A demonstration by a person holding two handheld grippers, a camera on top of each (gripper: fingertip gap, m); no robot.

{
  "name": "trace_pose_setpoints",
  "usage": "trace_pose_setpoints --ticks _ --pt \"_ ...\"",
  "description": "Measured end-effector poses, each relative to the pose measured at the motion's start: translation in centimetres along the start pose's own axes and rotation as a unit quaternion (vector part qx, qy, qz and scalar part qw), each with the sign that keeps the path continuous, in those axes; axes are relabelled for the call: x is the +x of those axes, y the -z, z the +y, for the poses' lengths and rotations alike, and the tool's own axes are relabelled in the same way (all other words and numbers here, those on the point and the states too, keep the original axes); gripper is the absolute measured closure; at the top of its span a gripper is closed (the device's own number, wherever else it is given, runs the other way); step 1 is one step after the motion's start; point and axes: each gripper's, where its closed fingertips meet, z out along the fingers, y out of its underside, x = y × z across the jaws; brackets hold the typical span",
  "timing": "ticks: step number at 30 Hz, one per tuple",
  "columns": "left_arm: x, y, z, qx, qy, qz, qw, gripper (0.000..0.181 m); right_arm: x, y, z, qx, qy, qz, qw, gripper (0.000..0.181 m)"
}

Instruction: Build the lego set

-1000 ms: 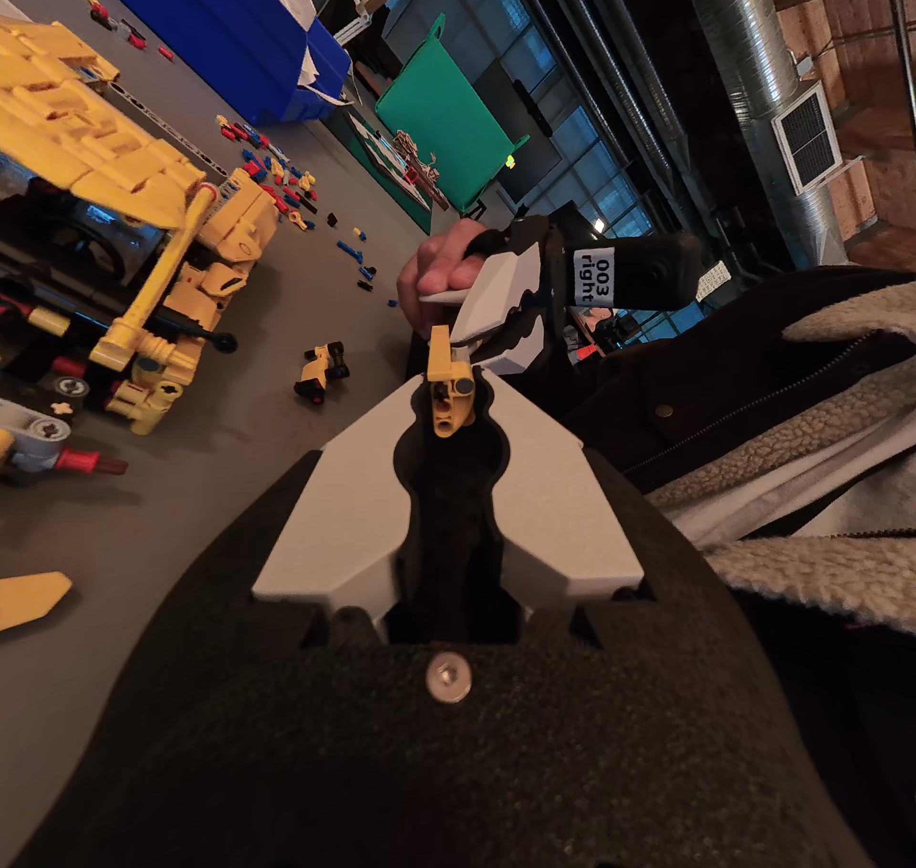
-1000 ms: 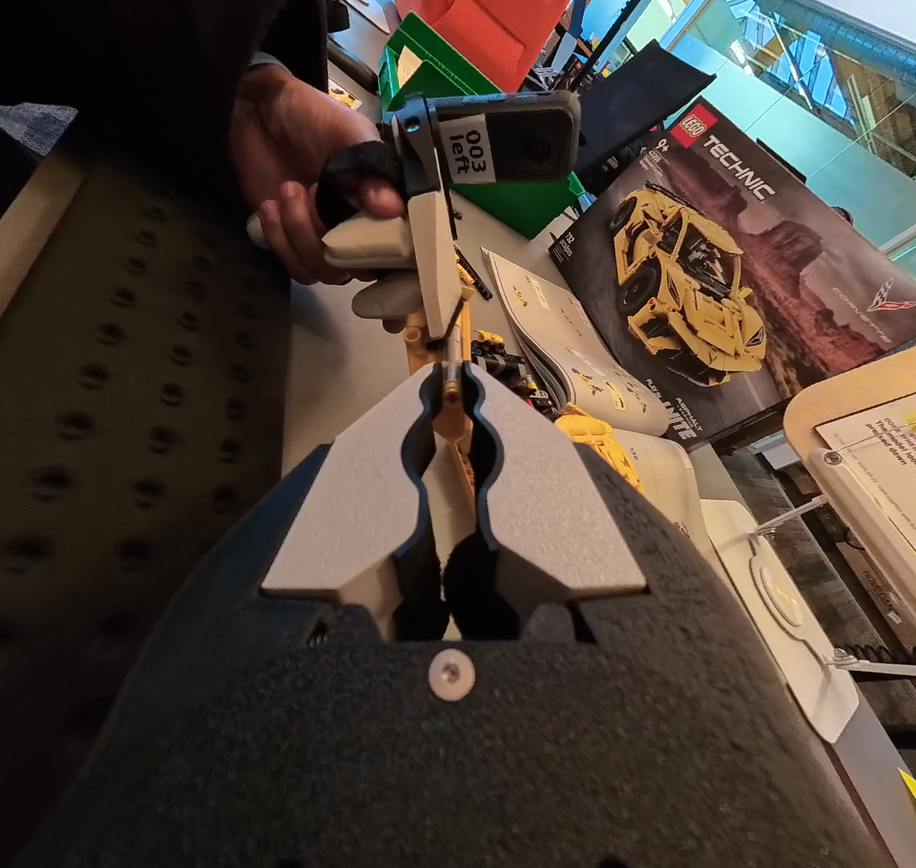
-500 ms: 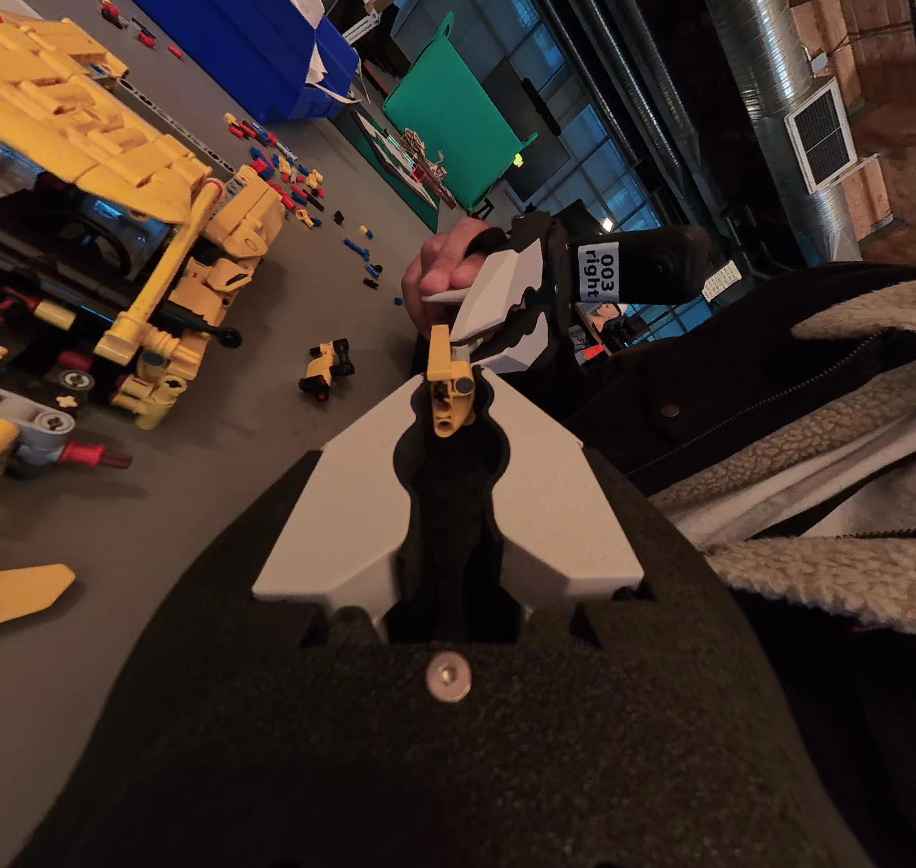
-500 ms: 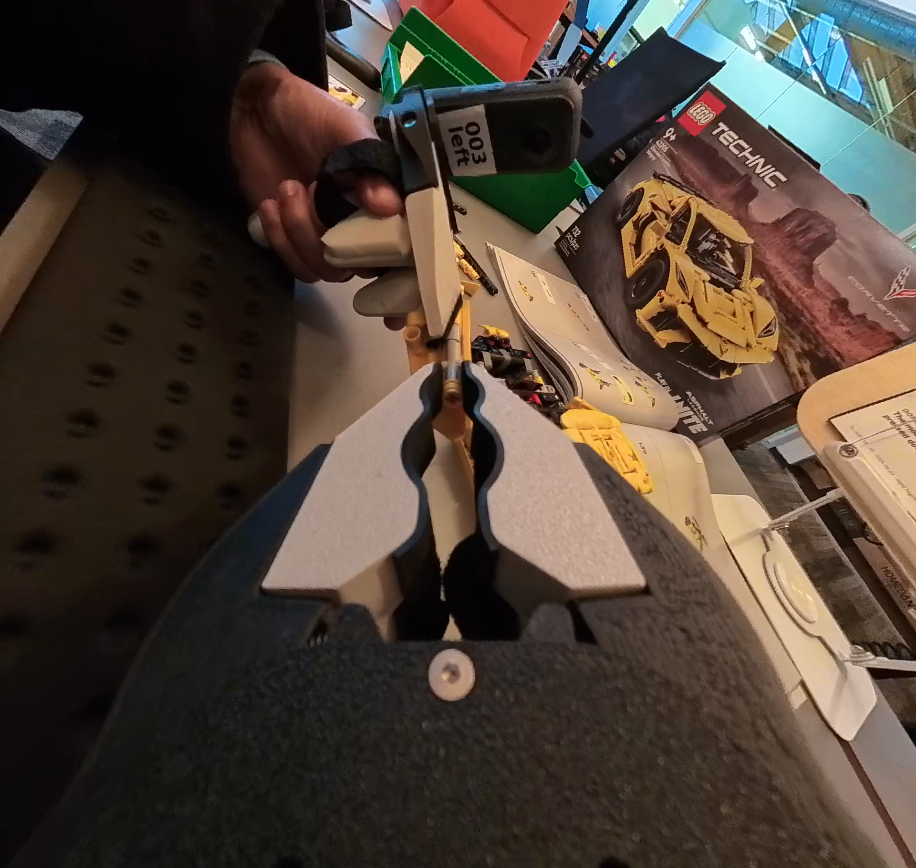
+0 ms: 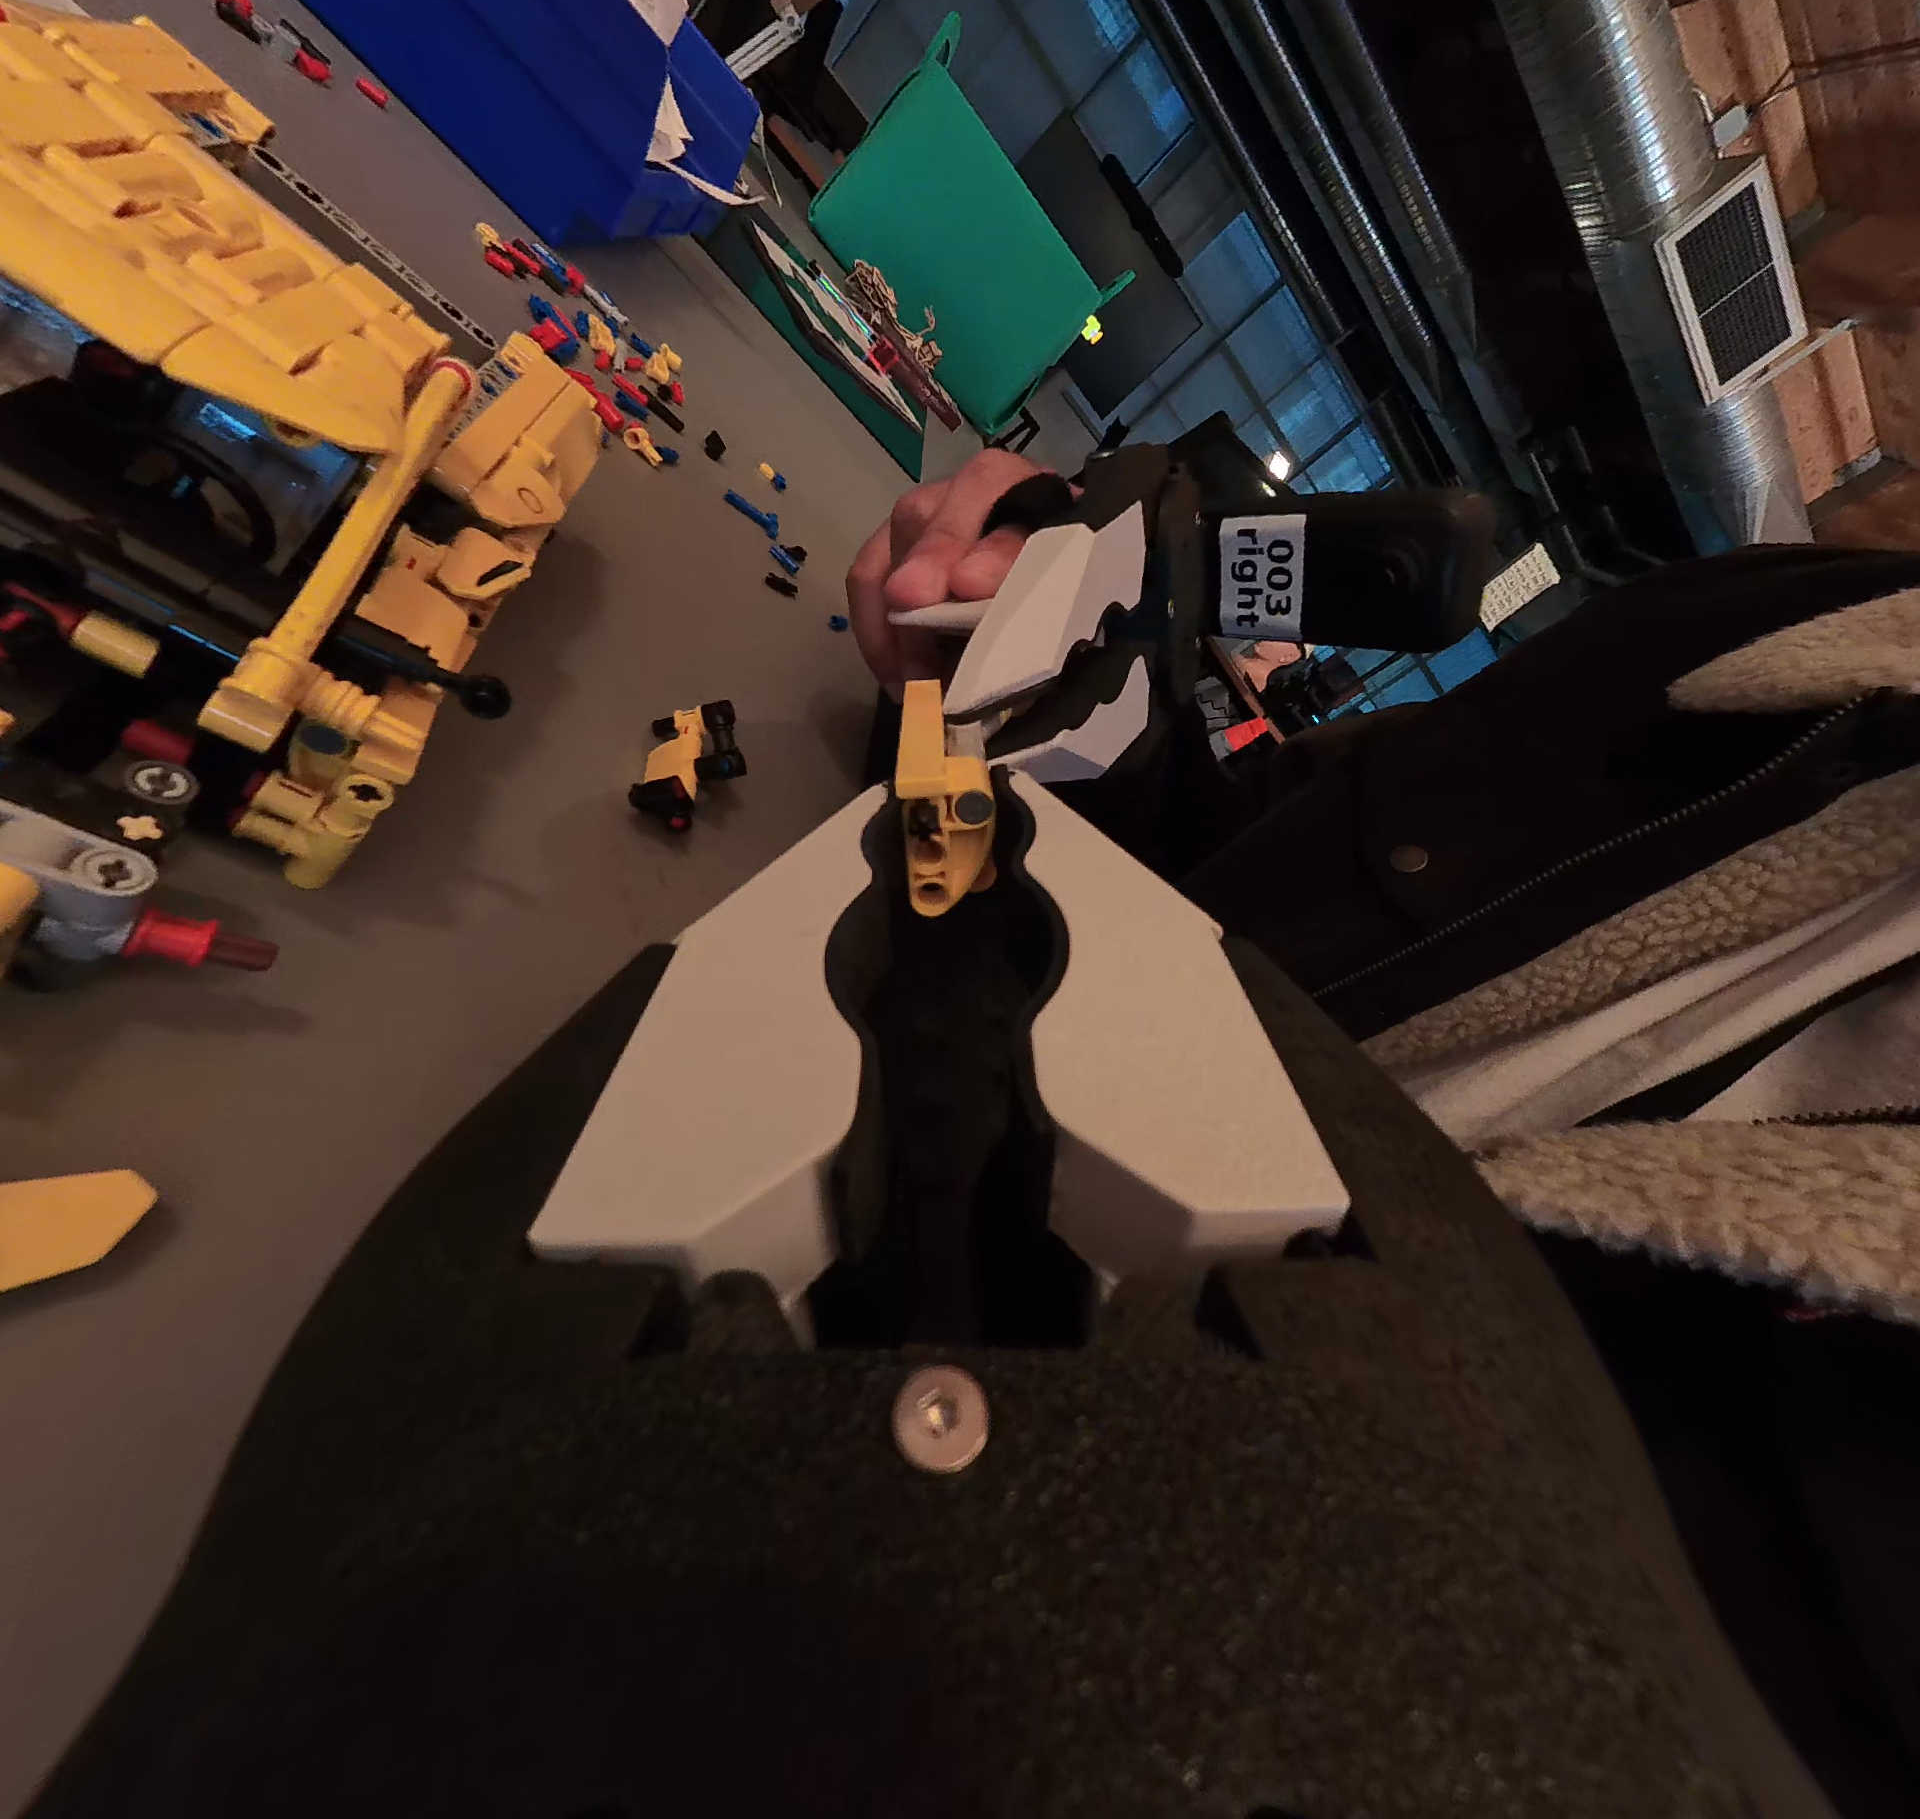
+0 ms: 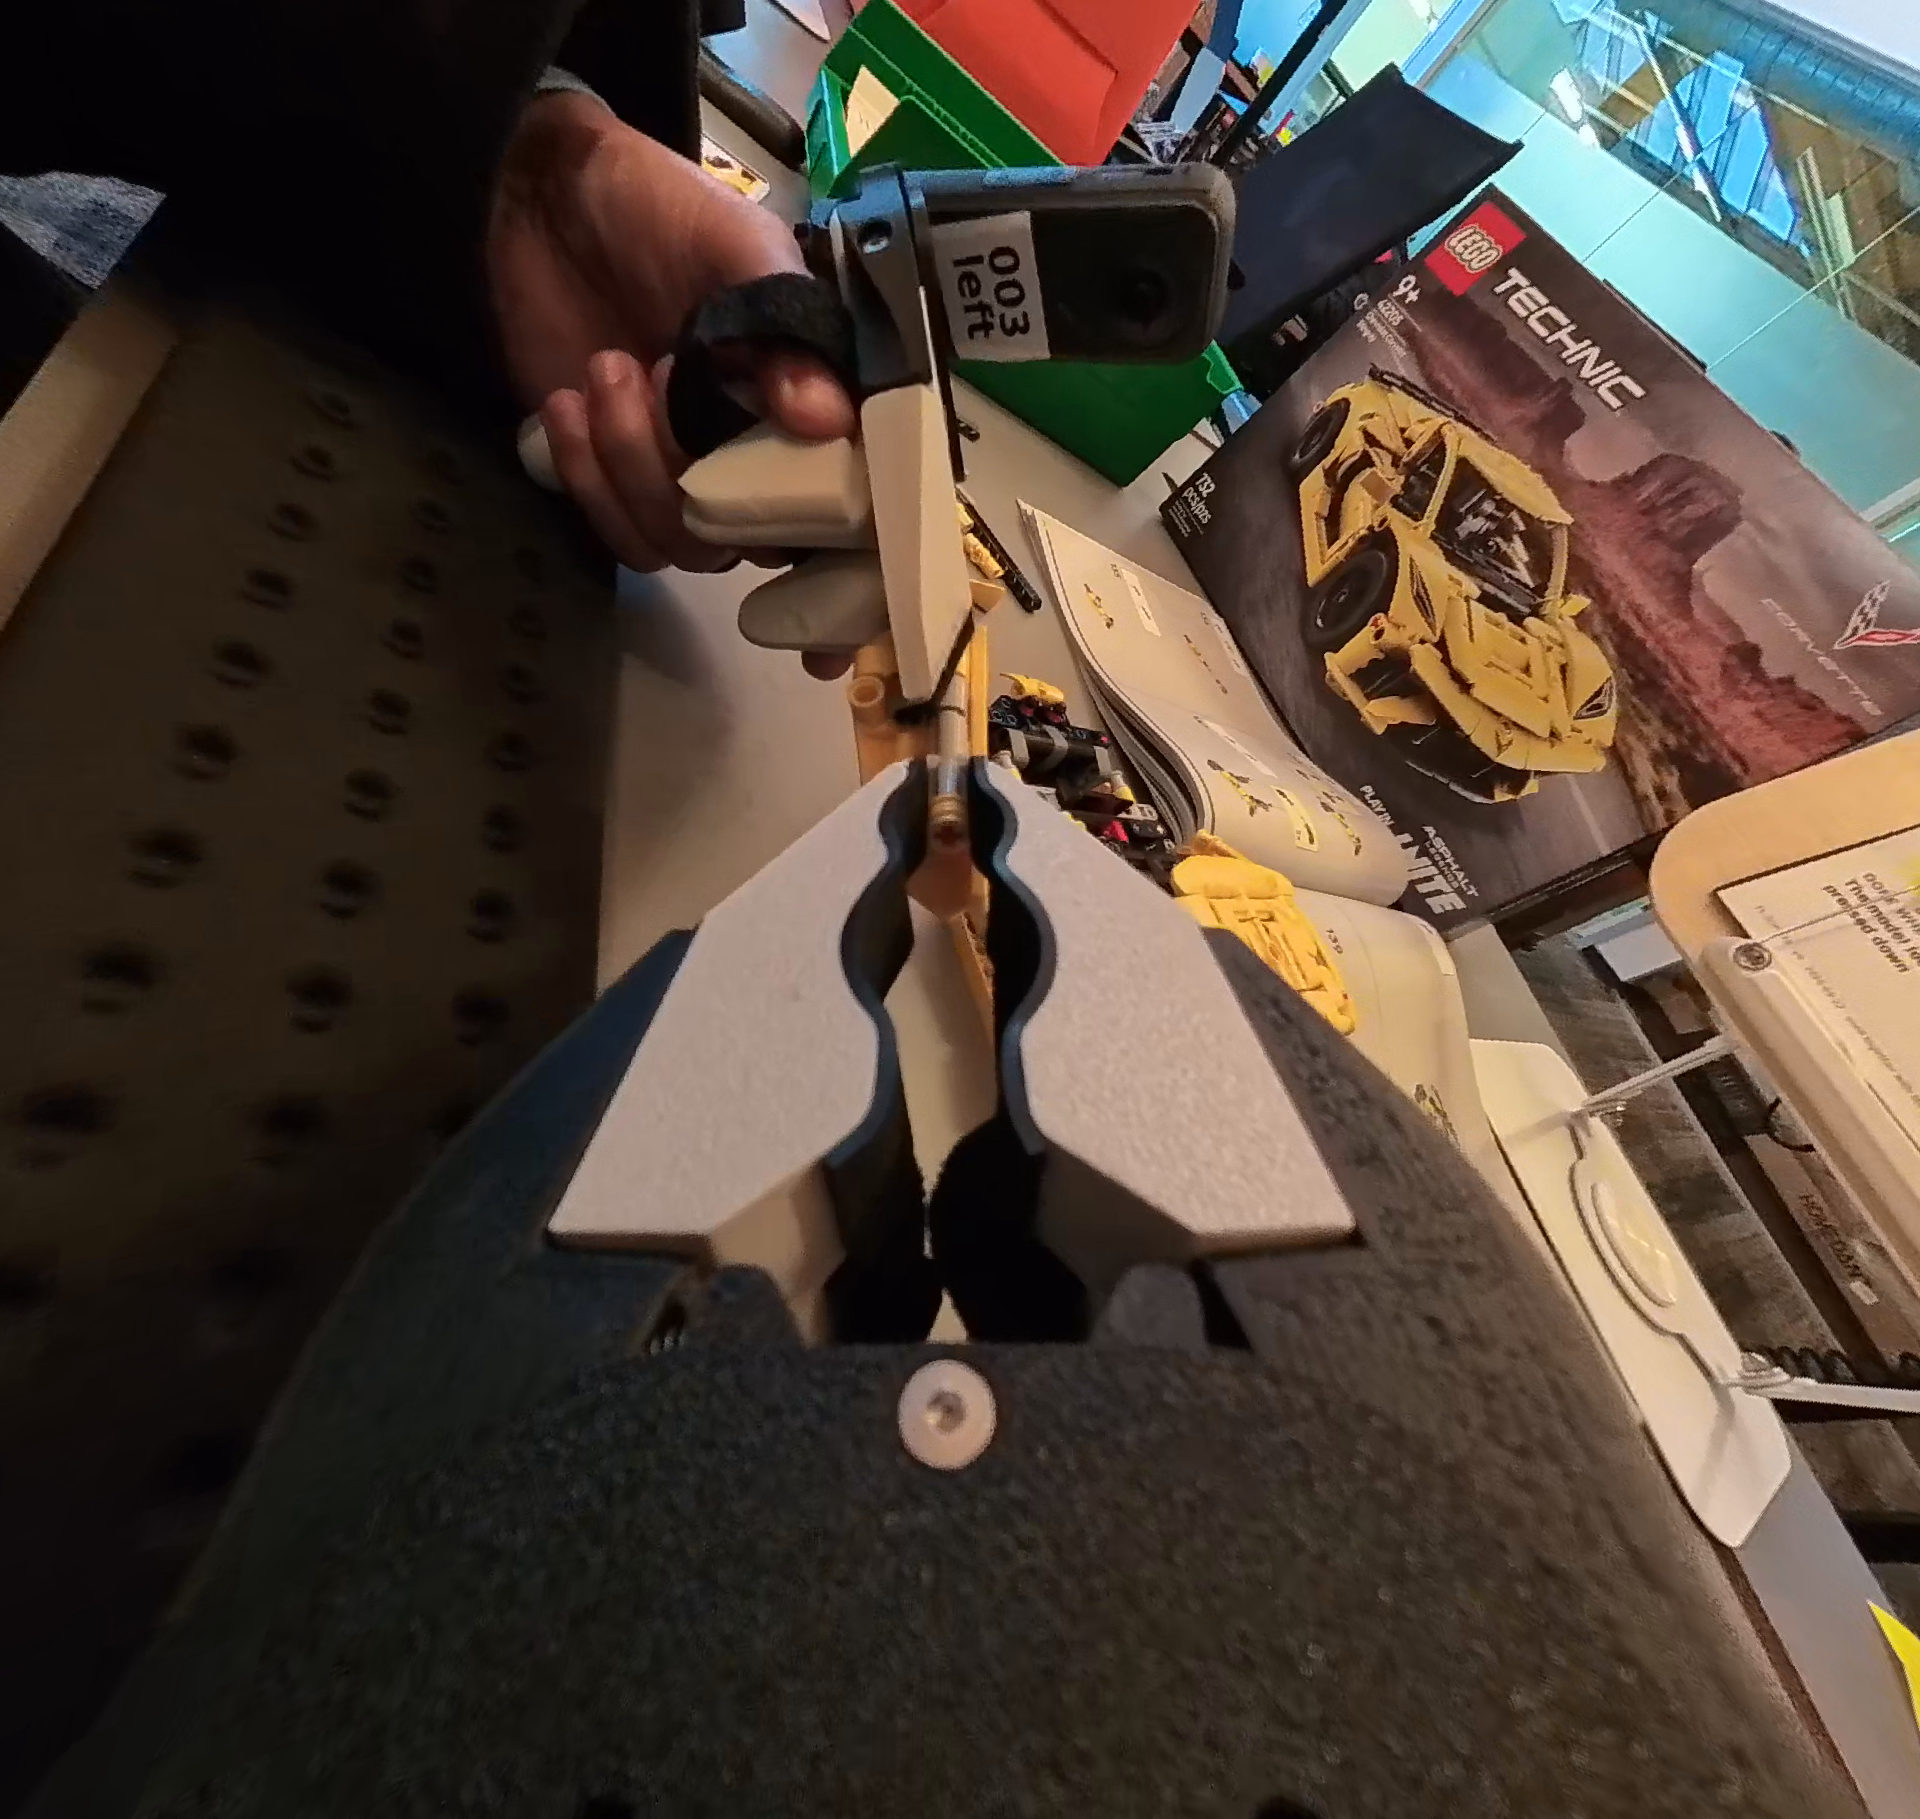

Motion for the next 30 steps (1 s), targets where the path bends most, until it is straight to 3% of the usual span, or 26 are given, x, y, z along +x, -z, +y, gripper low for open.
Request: trace_pose_setpoints --ticks 13,18,20,22,23,24,26,28,30 --pt "-0.2 -0.1 0.5 -0.019 0.001 -0.004 1.0 0.166 -0.4 0.1 0.3 -0.005 0.003 -0.007 1.0 0.175" --pt "0.2 -0.1 0.4 -0.013 -0.001 0.005 1.0 0.166 -0.3 0.2 0.0 0.001 0.008 0.0 1.0 0.175" --pt "-0.4 0.7 -0.6 0.019 0.013 -0.003 1.0 0.166 0.3 0.6 1.1 -0.031 0.007 0.007 0.999 0.175" --pt "-1.3 3.9 -3.3 0.123 0.076 0.012 0.989 0.167 2.1 2.6 1.8 -0.015 -0.037 0.032 0.999 0.175" --pt "-1.3 3.9 -3.2 0.124 0.057 -0.002 0.991 0.167 2.5 3.1 0.7 0.023 -0.071 0.029 0.997 0.175" --pt "-0.7 2.7 -2.2 0.082 0.002 -0.022 0.996 0.166 2.6 3.1 0.0 0.041 -0.096 0.019 0.994 0.175" --pt "-0.4 1.6 -1.4 0.045 -0.044 -0.04 0.997 0.165 1.6 2.4 0.2 0.034 -0.152 -0.029 0.987 0.175" --pt "-0.5 2.2 -2.0 0.069 -0.041 -0.042 0.996 0.166 0.8 2.2 0.5 0.023 -0.251 -0.088 0.964 0.175" --pt "-0.3 2.0 -2.0 0.057 -0.11 -0.073 0.99 0.166 0.5 2.1 -0.2 0.035 -0.348 -0.149 0.925 0.175"
